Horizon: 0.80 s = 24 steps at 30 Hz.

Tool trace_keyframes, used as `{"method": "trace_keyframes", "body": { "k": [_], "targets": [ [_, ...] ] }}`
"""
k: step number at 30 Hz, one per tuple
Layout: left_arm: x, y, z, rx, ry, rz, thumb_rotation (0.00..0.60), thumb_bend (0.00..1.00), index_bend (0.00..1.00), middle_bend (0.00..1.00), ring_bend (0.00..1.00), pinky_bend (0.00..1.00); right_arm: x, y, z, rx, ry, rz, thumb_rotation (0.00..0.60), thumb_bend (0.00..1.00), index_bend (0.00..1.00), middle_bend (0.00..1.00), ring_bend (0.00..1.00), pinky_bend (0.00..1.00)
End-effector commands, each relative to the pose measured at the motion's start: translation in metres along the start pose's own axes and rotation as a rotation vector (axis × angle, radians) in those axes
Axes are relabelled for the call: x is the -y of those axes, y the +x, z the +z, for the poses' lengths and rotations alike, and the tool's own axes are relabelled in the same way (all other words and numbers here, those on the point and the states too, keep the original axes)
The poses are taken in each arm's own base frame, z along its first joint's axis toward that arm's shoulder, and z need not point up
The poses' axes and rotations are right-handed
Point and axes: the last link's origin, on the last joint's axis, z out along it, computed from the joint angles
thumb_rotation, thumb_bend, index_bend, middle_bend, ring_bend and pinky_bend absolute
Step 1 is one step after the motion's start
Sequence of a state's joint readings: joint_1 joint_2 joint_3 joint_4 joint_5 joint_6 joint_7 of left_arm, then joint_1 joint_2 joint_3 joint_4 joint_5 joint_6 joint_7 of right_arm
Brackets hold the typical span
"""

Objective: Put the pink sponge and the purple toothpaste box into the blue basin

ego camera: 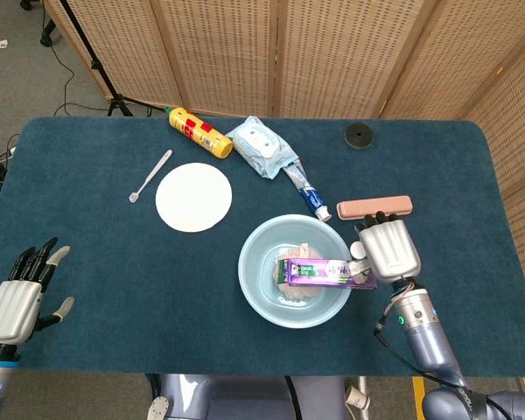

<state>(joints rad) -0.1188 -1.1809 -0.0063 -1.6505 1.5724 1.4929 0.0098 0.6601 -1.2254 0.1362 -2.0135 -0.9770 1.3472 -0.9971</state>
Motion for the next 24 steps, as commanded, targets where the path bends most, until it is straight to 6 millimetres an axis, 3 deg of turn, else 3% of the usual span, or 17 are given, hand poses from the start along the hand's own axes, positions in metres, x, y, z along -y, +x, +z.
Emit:
{"method": "trace_keyframes", "body": {
  "k": [1,7,16,20,24],
  "targets": [
    [0.0,0.001,-0.001,0.004,-0.001,-0.01,0.6,0.3,0.06,0.0,0.11,0.07,0.031,0.007,-0.002,-0.007,0.043,0.006,0.6,0.13,0.69,0.41,0.36,0.47],
    [0.0,0.004,-0.001,0.005,-0.001,-0.025,0.6,0.3,0.06,0.0,0.11,0.07,0.057,0.007,-0.003,0.0,0.081,0.007,0.6,0.13,0.69,0.41,0.36,0.47],
    [0.001,0.006,0.0,0.0,0.005,-0.031,0.6,0.3,0.06,0.0,0.11,0.07,0.074,-0.004,-0.002,0.03,0.099,0.028,0.6,0.12,0.68,0.37,0.36,0.47],
    [0.001,0.005,0.0,0.004,0.005,-0.028,0.6,0.3,0.06,0.0,0.11,0.07,0.073,-0.006,-0.002,0.036,0.095,0.047,0.6,0.1,0.59,0.25,0.24,0.43],
    [0.001,0.005,0.0,0.005,0.005,-0.027,0.6,0.3,0.06,0.0,0.11,0.07,0.072,-0.005,-0.003,0.029,0.1,0.052,0.6,0.06,0.47,0.11,0.09,0.29]
  ]
}}
